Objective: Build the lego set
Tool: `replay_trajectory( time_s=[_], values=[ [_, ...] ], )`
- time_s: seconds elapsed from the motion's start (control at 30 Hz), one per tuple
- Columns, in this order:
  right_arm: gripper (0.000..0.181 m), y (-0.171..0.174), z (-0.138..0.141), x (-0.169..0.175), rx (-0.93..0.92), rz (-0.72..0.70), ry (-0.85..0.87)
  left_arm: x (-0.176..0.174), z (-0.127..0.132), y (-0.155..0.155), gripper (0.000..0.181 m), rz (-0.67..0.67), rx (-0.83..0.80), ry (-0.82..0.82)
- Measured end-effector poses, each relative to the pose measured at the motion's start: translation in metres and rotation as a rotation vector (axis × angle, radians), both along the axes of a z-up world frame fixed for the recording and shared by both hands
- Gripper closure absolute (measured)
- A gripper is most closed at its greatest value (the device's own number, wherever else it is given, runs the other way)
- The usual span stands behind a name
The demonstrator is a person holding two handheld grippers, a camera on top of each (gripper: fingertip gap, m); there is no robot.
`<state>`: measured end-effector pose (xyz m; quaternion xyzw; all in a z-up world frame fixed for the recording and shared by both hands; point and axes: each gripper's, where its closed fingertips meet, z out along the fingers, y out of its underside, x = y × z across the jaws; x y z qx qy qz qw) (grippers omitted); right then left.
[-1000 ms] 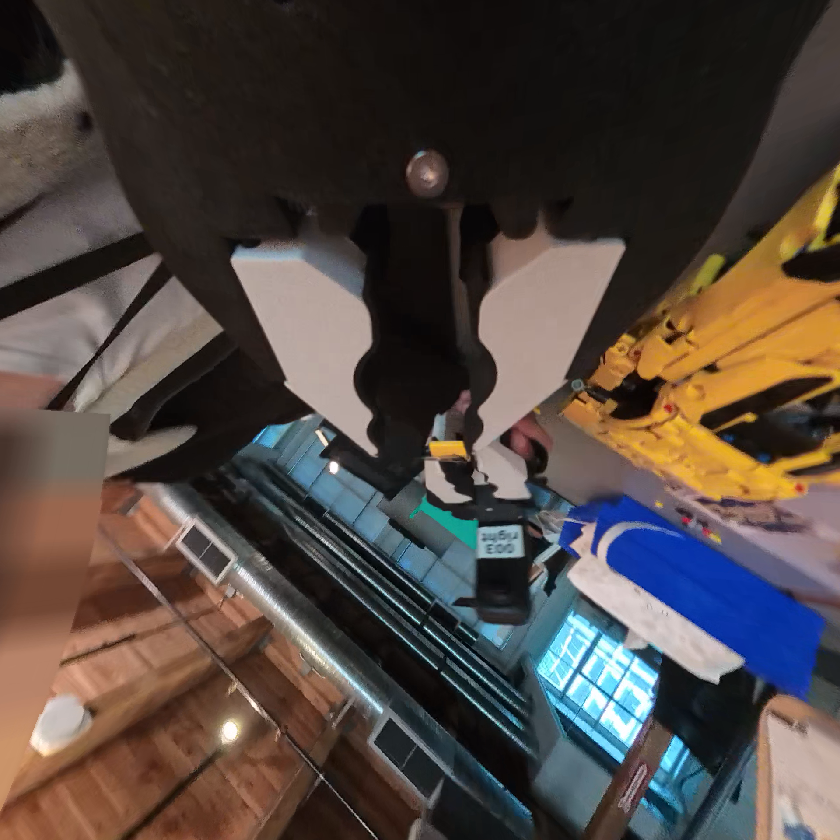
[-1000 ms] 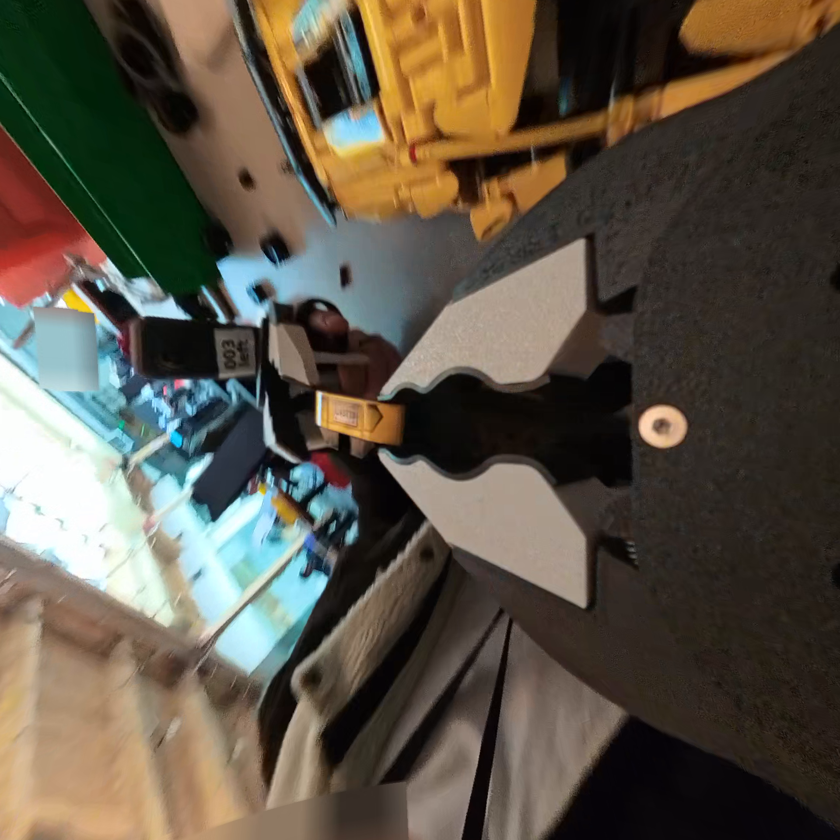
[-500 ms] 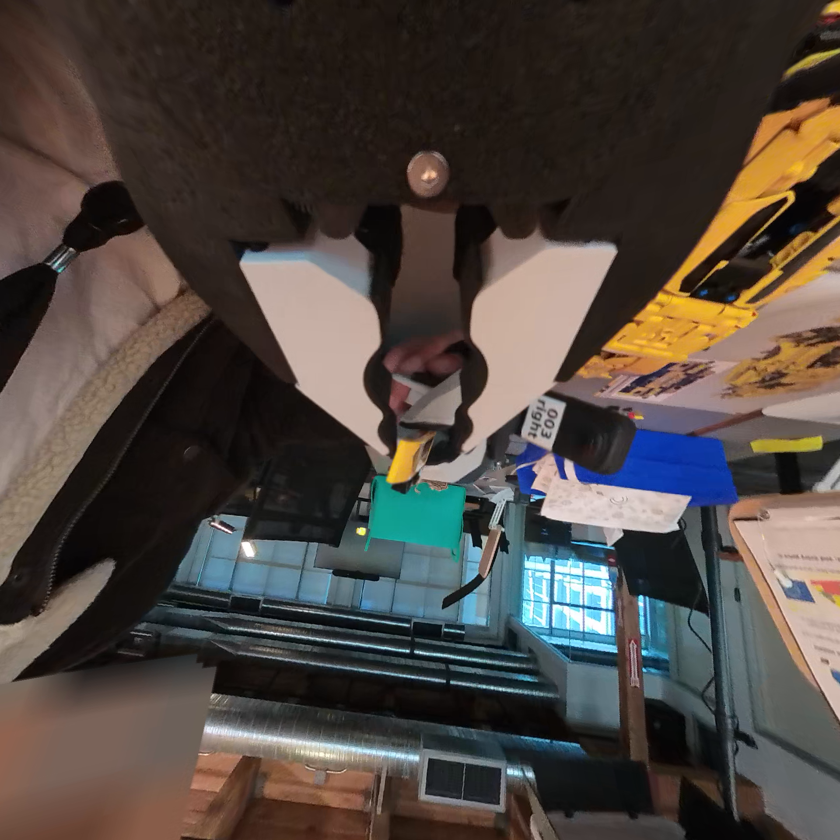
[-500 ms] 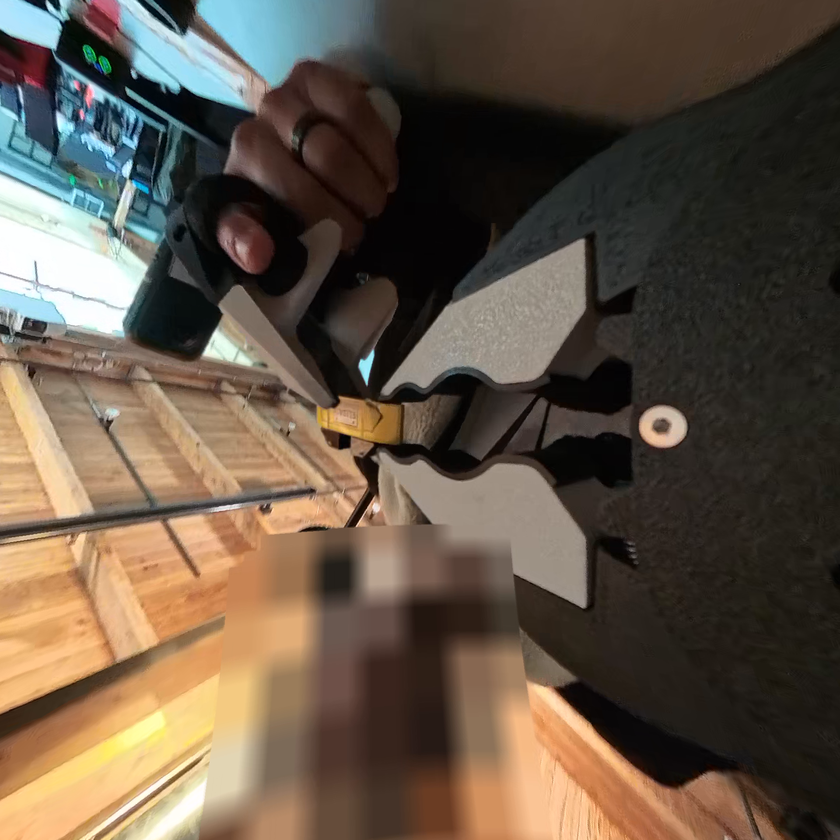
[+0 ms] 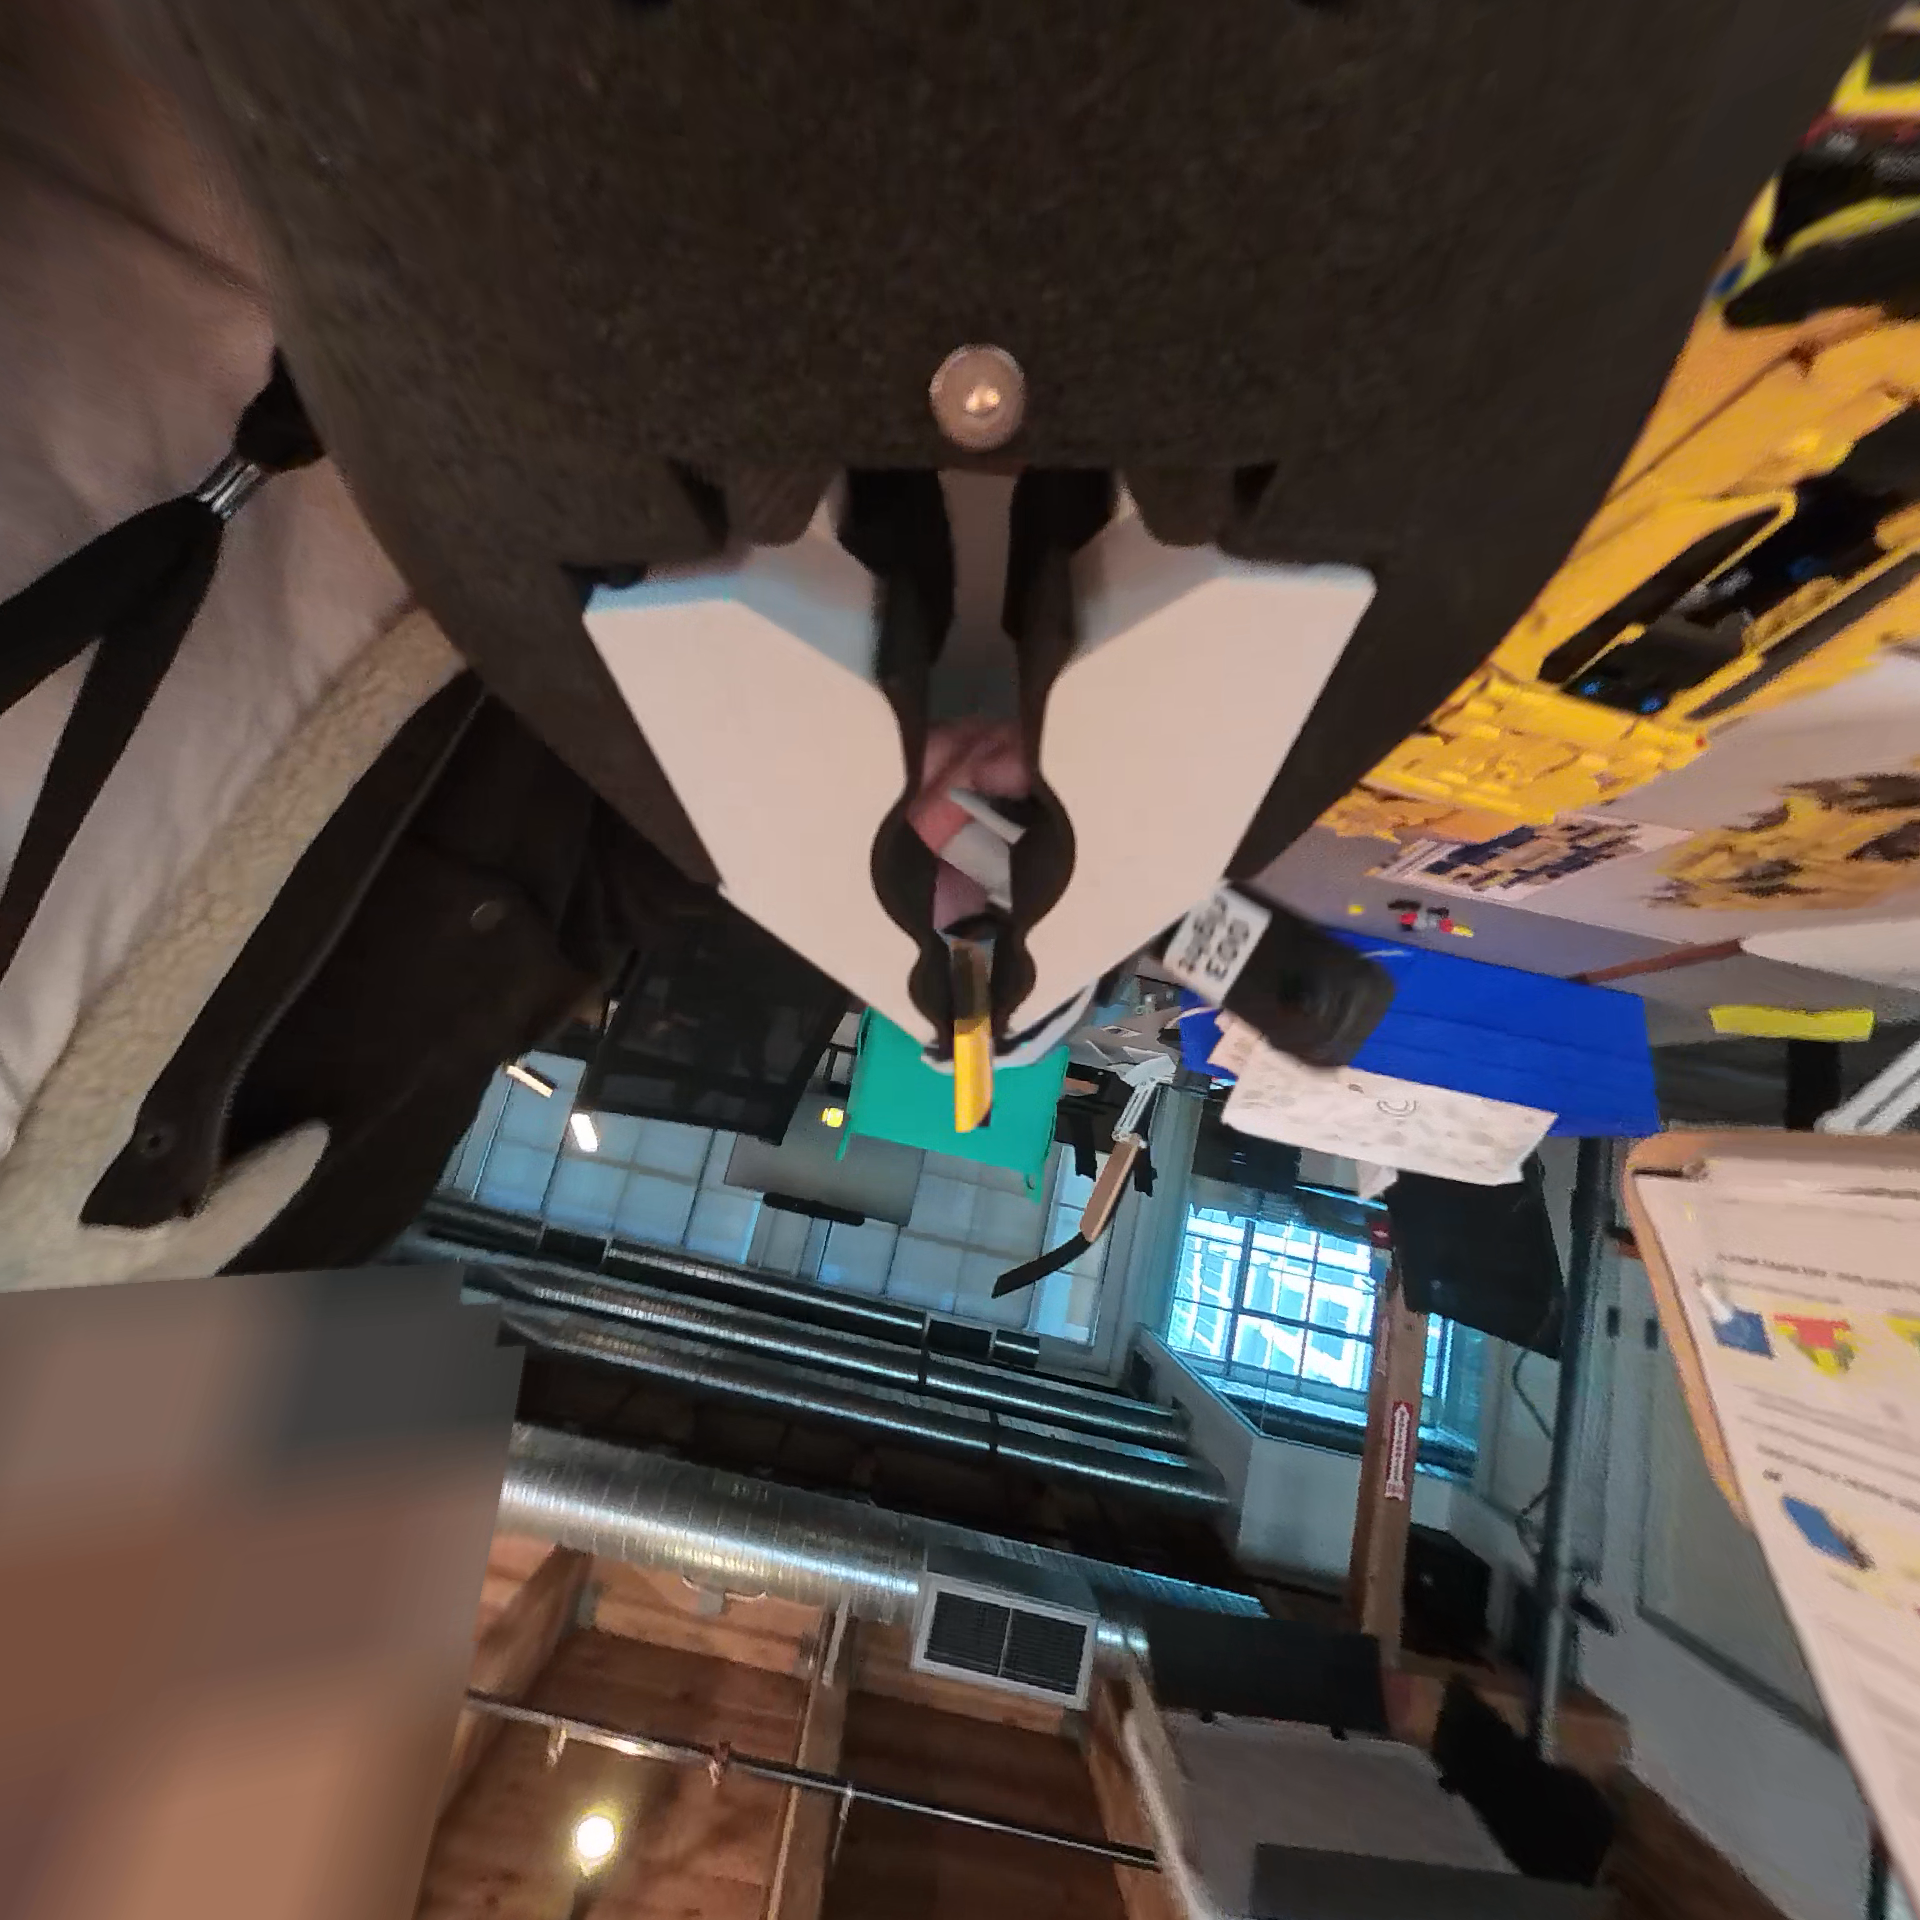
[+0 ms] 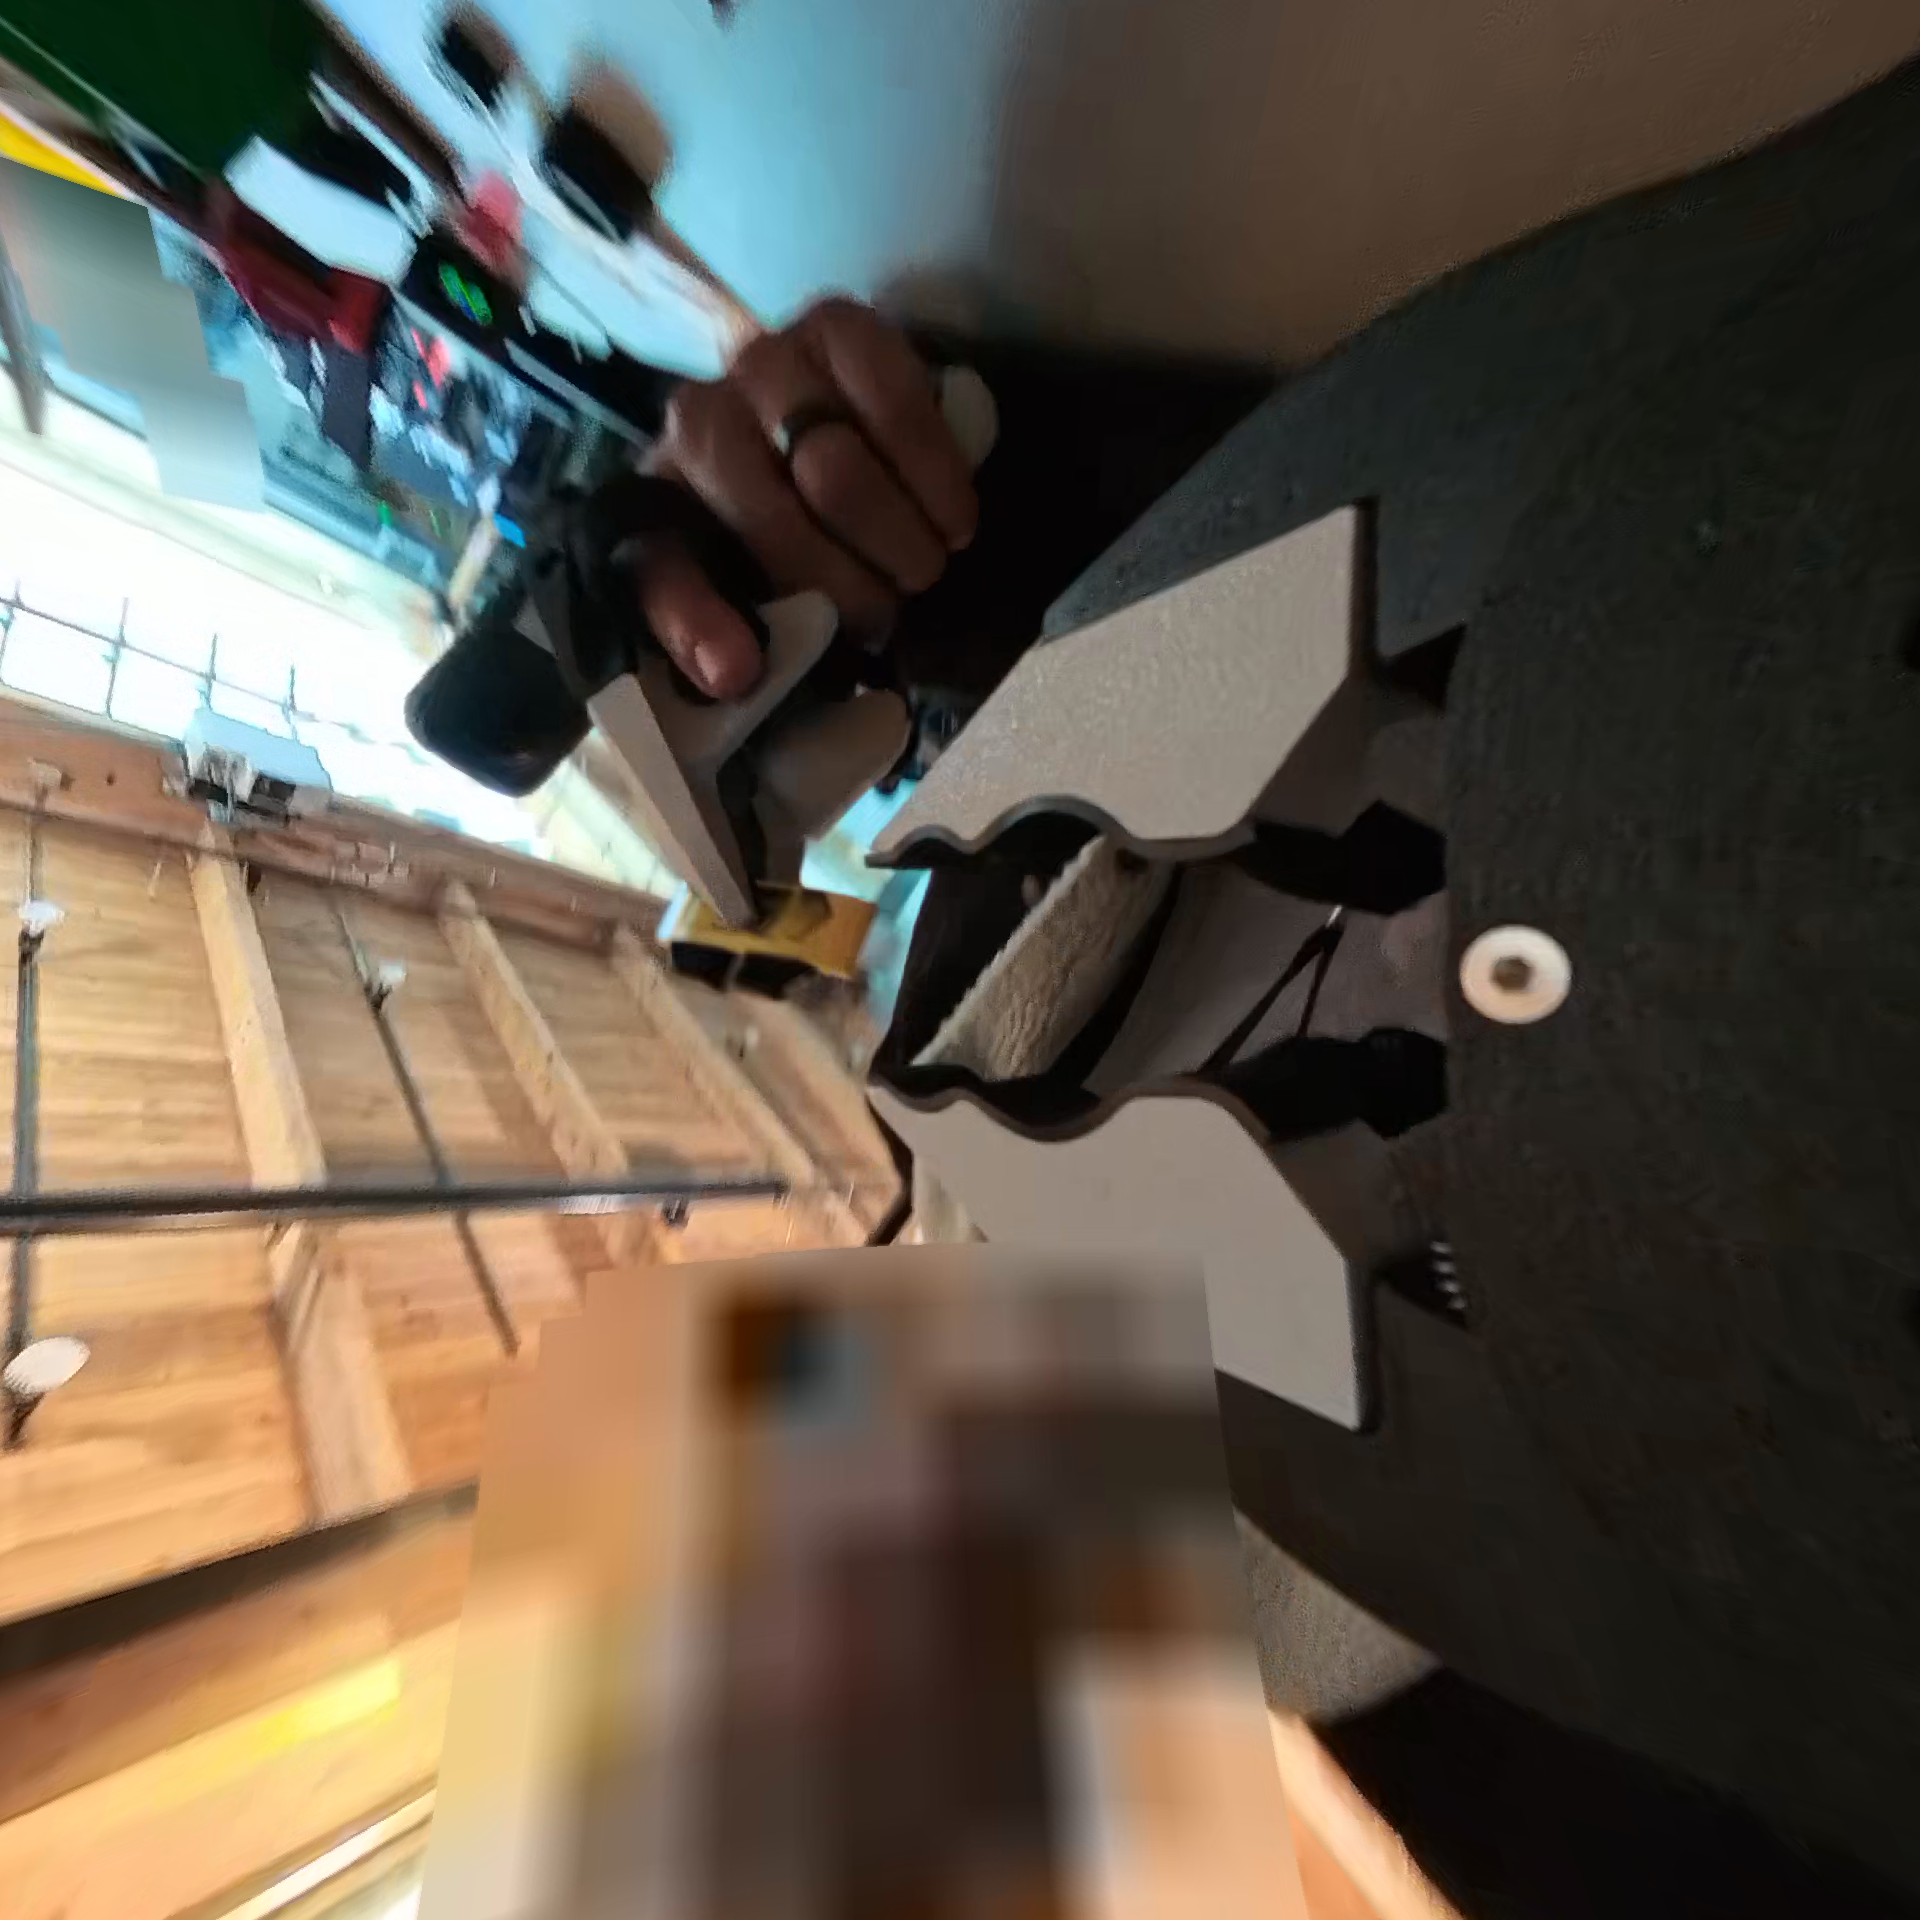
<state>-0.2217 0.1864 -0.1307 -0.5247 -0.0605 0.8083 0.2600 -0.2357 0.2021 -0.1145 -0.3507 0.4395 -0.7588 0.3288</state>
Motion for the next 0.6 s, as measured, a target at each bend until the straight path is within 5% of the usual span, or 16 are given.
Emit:
replay_trajectory(
  time_s=[0.03, 0.17, 0.27, 0.4, 0.6],
  values=[
    [0.146, 0.001, -0.004, 0.01, 0.046, -0.055, -0.095, 0.0, -0.003, 0.006, 0.175, 0.008, -0.035, 0.028],
    [0.154, 0.009, -0.065, 0.063, 0.293, -0.395, -0.849, 0.017, -0.042, 0.03, 0.175, 0.113, -0.075, 0.283],
    [0.152, -0.011, -0.118, 0.083, 0.296, -0.386, -1.271, 0.028, -0.069, 0.034, 0.175, 0.154, -0.035, 0.43],
    [0.152, -0.026, -0.154, 0.076, 0.269, -0.404, -1.502, 0.032, -0.08, 0.028, 0.175, 0.166, 0.034, 0.48],
    [0.153, -0.026, -0.167, 0.086, 0.22, -0.437, -1.635, 0.033, -0.081, 0.024, 0.175, 0.136, 0.03, 0.485]
  ],
)
